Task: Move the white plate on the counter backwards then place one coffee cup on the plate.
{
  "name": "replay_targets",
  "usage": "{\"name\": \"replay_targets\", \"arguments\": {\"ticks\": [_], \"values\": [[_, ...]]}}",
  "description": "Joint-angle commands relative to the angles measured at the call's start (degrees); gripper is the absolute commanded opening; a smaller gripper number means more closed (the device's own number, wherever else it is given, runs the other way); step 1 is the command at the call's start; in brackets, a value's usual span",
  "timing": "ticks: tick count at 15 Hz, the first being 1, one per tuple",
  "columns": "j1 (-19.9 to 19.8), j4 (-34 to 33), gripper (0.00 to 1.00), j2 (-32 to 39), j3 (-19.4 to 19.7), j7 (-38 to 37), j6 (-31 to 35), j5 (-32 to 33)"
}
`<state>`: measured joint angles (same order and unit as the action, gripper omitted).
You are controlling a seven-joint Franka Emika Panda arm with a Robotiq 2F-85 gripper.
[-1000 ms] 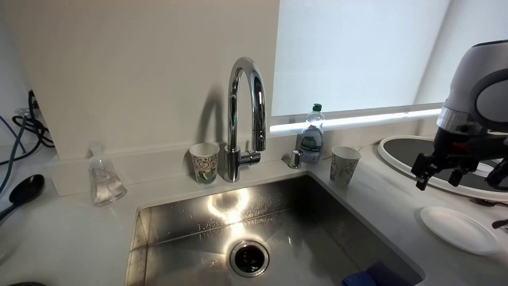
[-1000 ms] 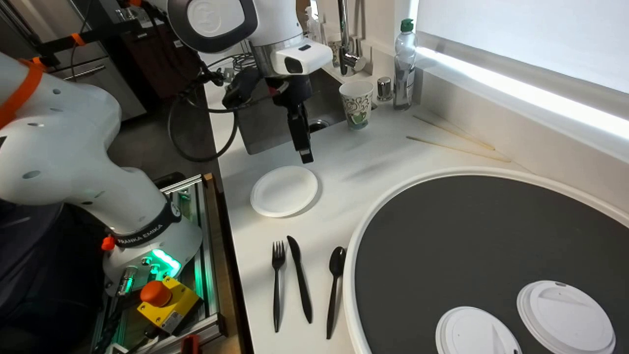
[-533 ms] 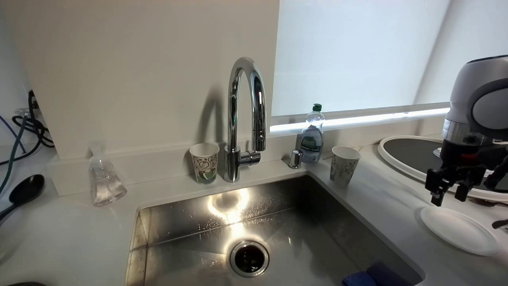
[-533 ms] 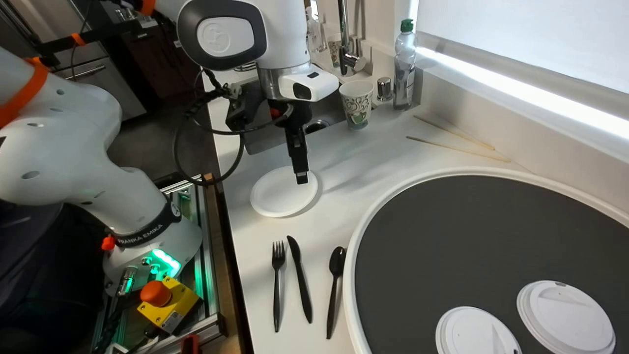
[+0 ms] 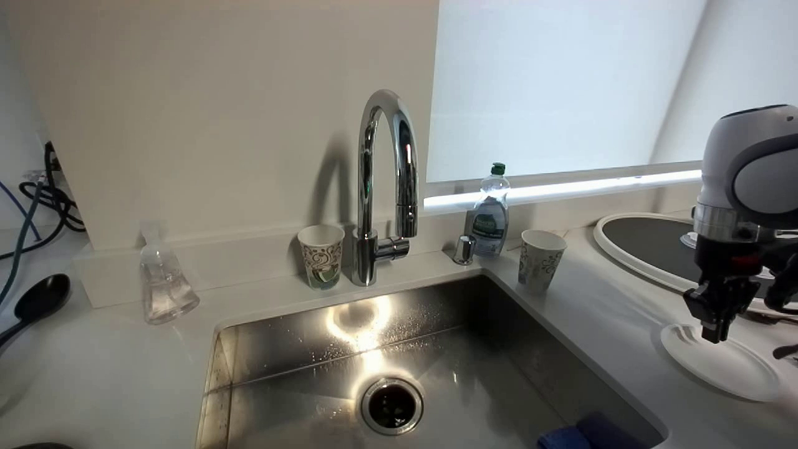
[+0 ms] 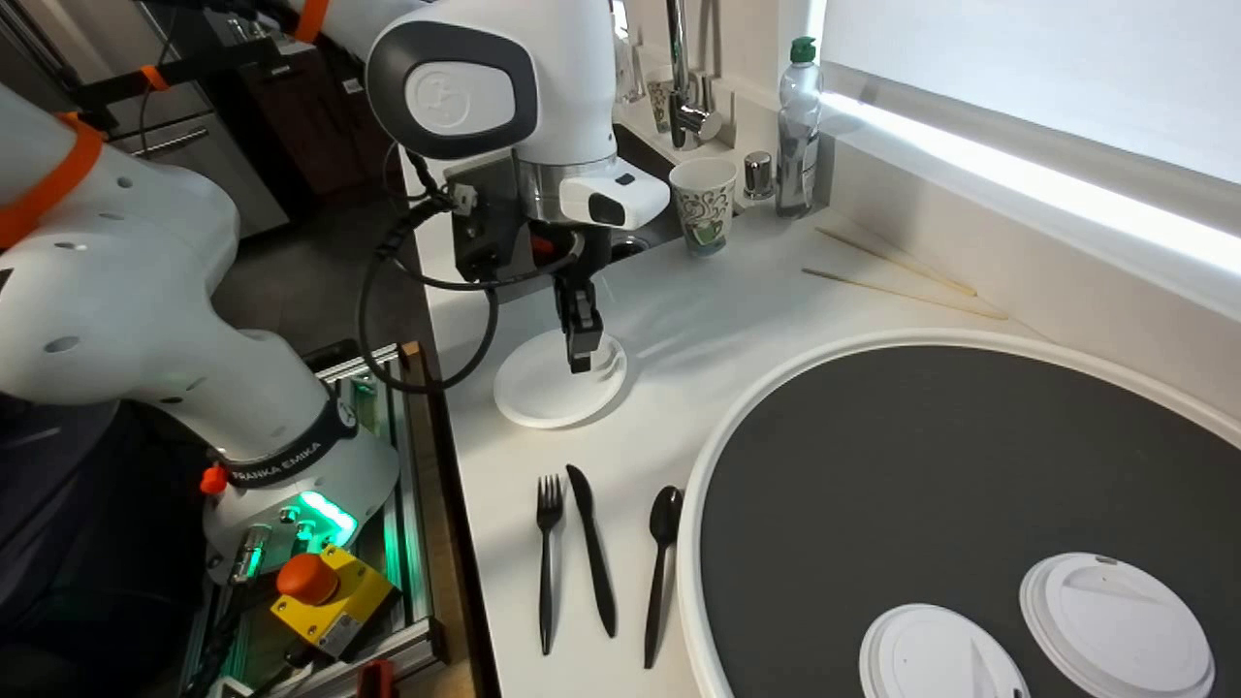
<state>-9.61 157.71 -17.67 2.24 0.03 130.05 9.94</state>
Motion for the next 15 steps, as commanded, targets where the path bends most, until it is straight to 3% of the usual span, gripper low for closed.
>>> {"name": "replay_targets", "arguments": {"ticks": [1,15], "values": [[1.31,-0.07,0.00,2.06,0.77,1.45,-0.86,0.56],[3.46,-0.33,0.00,6.23,0.53,-1.05,1.94,-2.66]]}}
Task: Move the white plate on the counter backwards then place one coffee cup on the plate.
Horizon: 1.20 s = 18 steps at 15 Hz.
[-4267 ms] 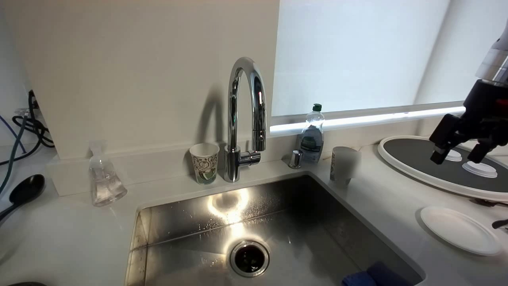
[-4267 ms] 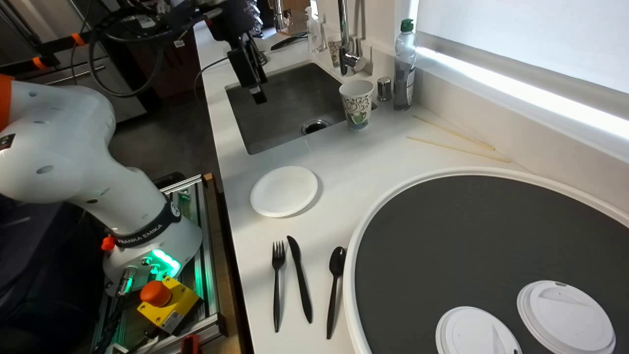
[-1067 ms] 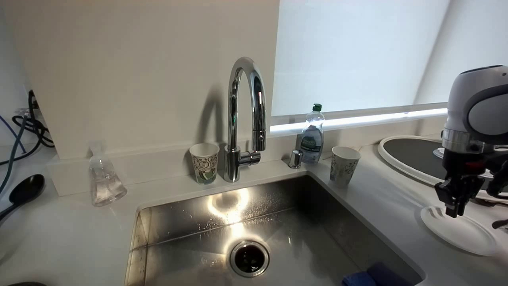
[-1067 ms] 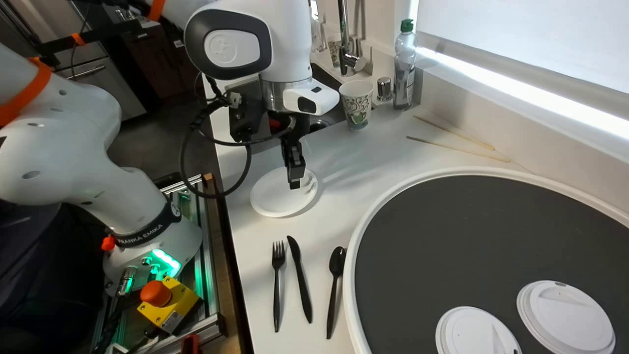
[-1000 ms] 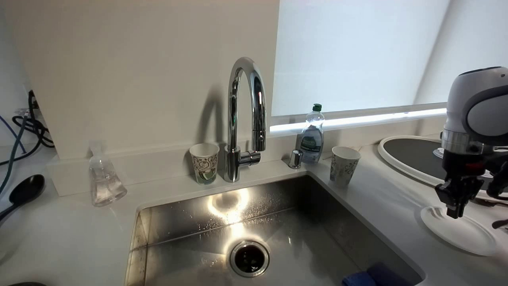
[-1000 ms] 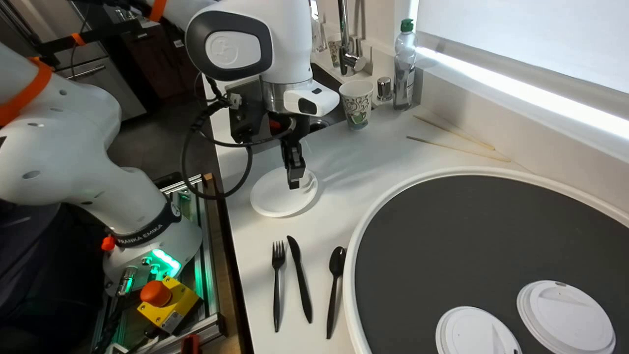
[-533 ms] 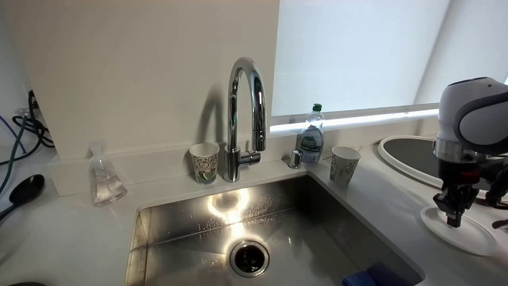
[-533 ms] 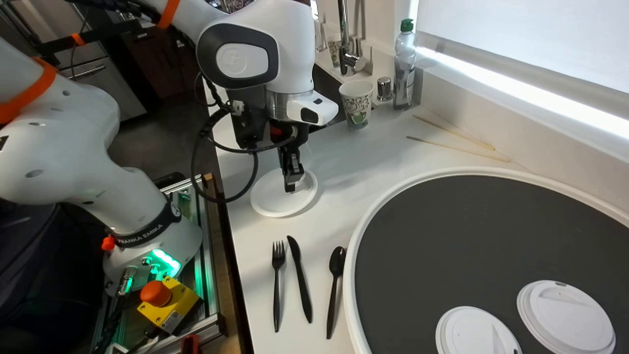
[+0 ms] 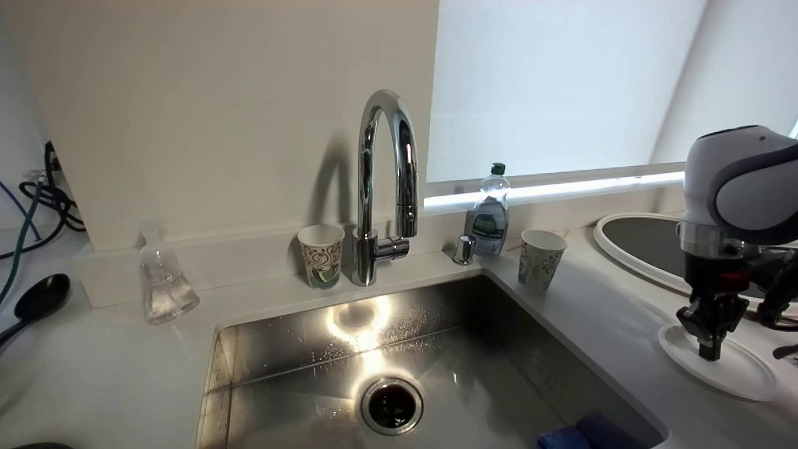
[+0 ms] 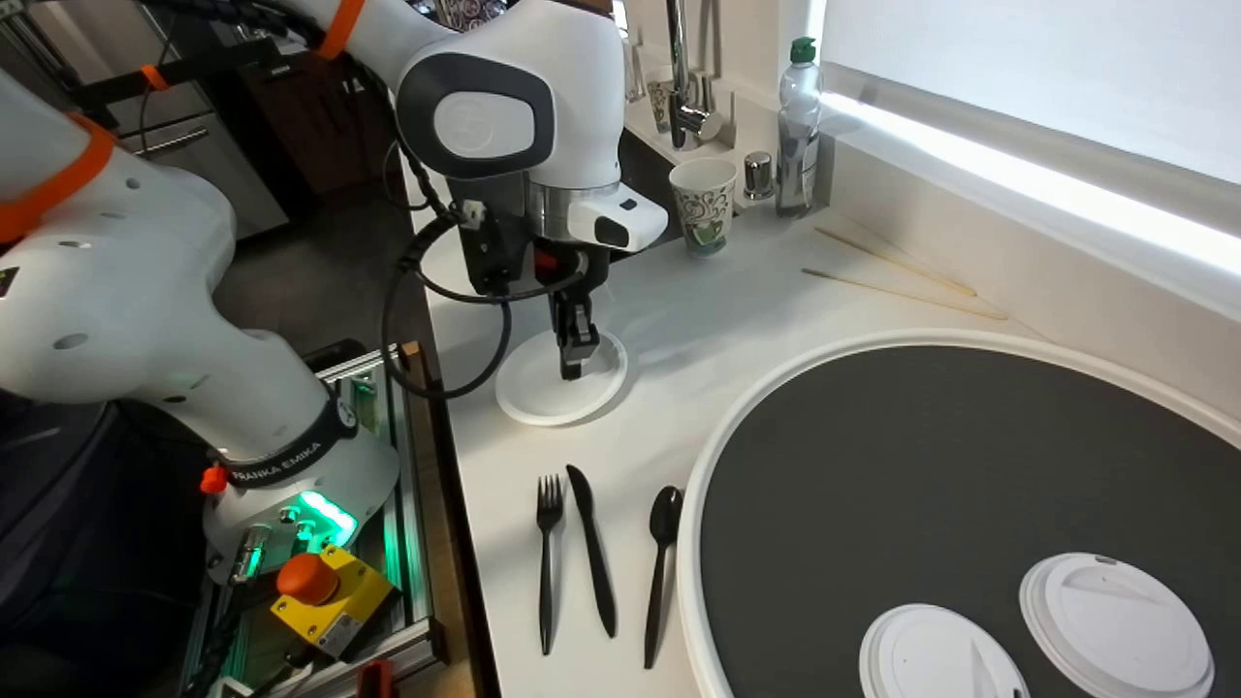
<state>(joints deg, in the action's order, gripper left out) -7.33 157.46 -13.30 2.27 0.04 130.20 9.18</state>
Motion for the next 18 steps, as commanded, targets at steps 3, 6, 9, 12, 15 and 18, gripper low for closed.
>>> {"name": "replay_targets", "arguments": {"ticks": [3,6,9,12,15,18], "values": [[1.63,-0.17,0.00,2.37,0.16,-2.53,2.96,-3.07],[2.00,-0.15,0.00,3.08,-0.22,-4.27,5.68,-3.47],[2.15,-0.17,0.00,4.59,-0.51,-5.92,9.62,-2.93],[2.35,-0.20,0.00,5.73,-0.73,-7.28,13.56,-3.00],[2.41,-0.20,0.00,6.91,-1.21,-9.01,17.31,-2.76],[2.08,-0.21,0.00,7.99,-1.89,-11.54,21.46,-1.45]]}}
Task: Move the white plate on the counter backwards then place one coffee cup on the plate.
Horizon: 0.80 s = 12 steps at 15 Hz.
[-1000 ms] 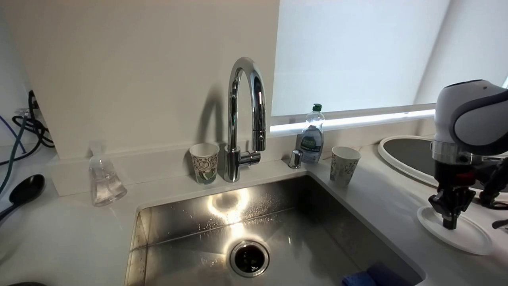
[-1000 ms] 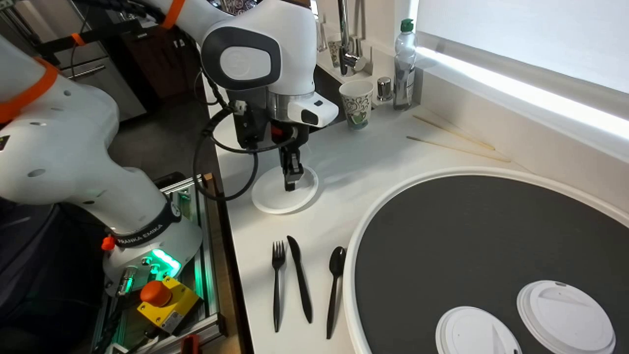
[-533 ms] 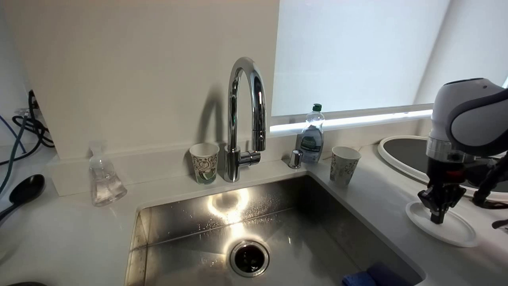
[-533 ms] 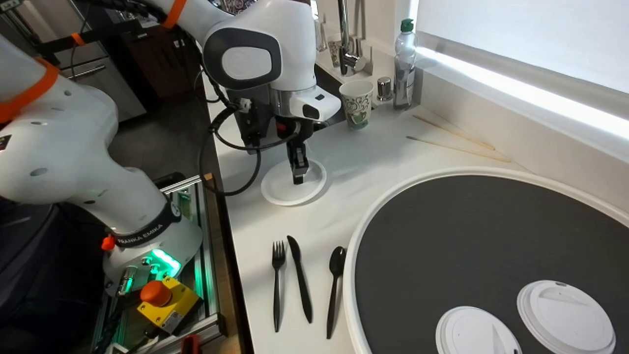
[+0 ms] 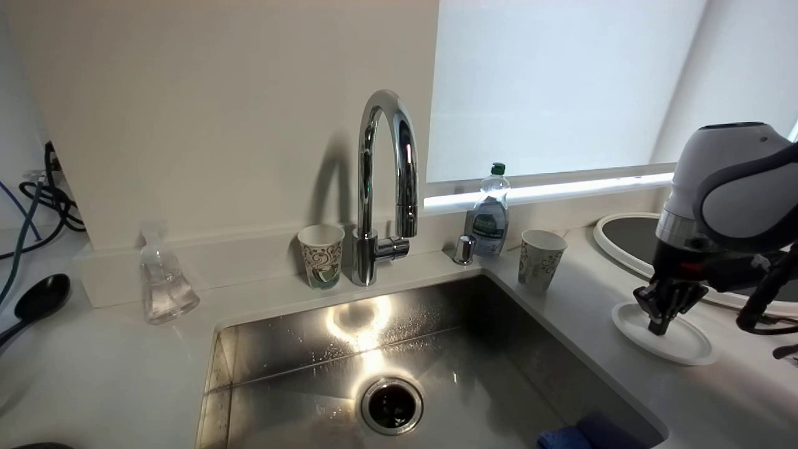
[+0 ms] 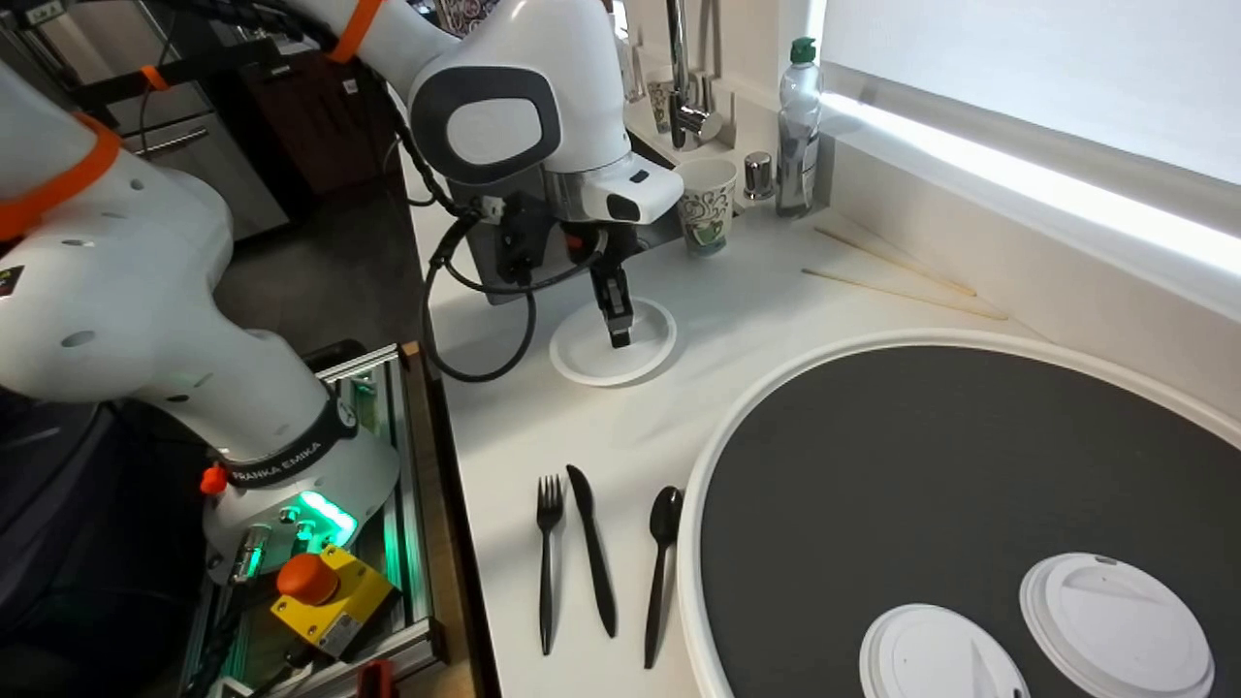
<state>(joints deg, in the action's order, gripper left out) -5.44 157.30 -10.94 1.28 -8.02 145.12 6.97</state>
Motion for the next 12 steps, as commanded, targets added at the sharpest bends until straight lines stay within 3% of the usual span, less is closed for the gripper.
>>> {"name": "replay_targets", "arguments": {"ticks": [1,7,12], "values": [[0.14,-0.03,0.00,5.92,-1.09,-3.98,7.64,1.14],[-1.23,-1.83,0.00,8.68,-2.18,-9.12,11.96,6.23],[-1.61,-5.63,0.00,11.94,-1.73,-13.48,11.58,9.79]]}}
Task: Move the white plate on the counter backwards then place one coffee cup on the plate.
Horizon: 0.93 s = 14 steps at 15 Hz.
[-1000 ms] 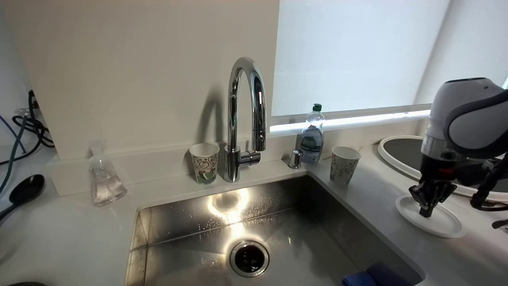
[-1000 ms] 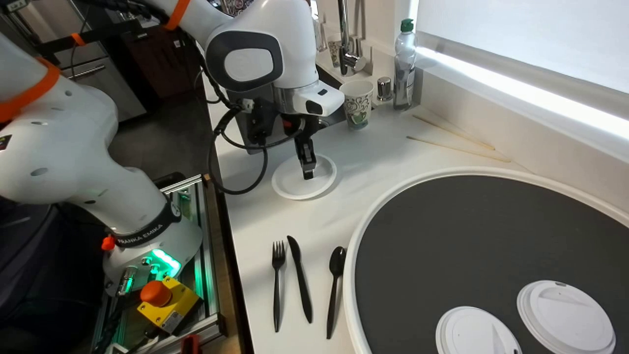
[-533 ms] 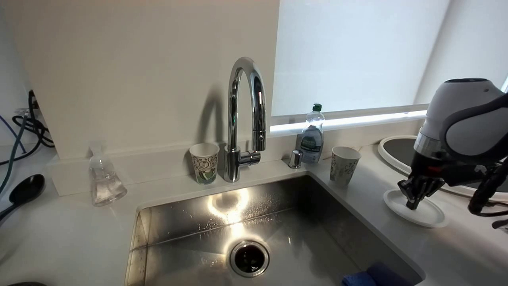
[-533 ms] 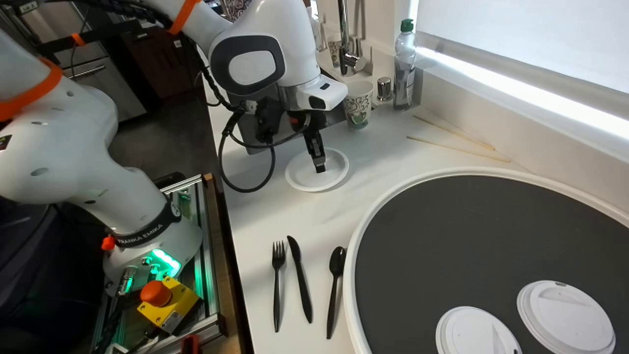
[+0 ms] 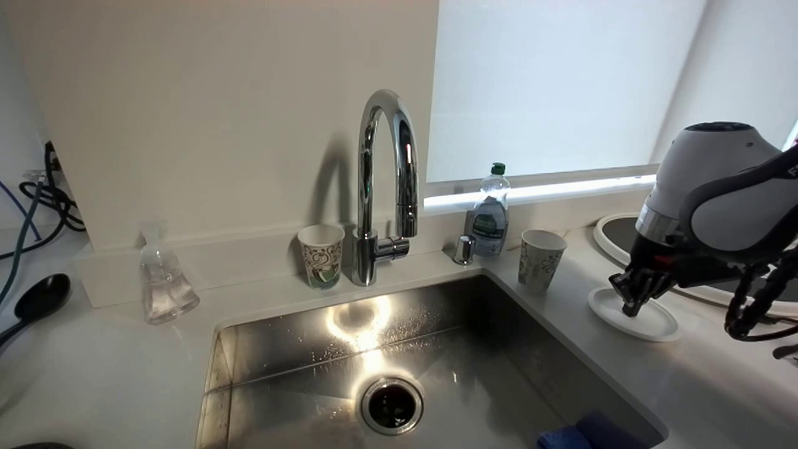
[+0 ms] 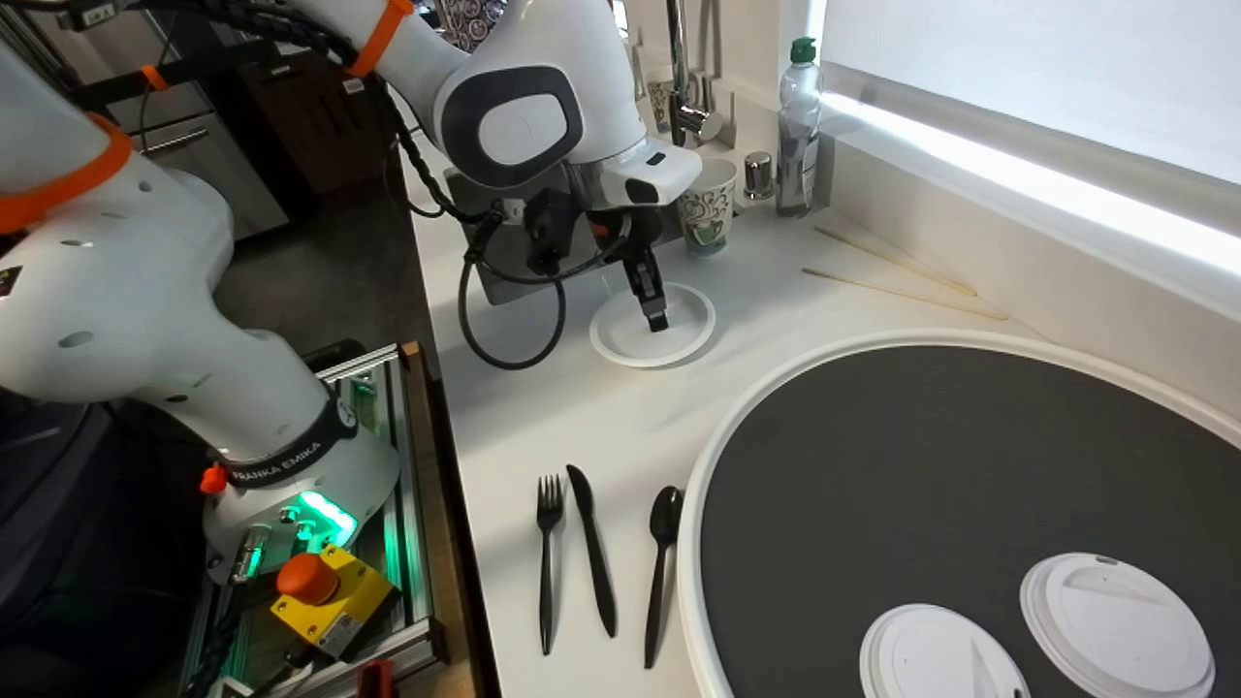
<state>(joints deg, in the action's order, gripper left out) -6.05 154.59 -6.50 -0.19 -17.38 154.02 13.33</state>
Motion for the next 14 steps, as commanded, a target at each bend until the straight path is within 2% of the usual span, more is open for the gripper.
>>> {"name": "replay_targets", "arguments": {"ticks": [1,10,14], "values": [[-0.87,-3.41,0.00,7.34,-0.15,-4.92,2.24,4.41],[-0.47,-5.40,0.00,2.54,1.35,-8.53,-1.34,10.91],[-0.33,-5.99,0.00,0.42,1.31,-8.24,-2.74,9.81]]}}
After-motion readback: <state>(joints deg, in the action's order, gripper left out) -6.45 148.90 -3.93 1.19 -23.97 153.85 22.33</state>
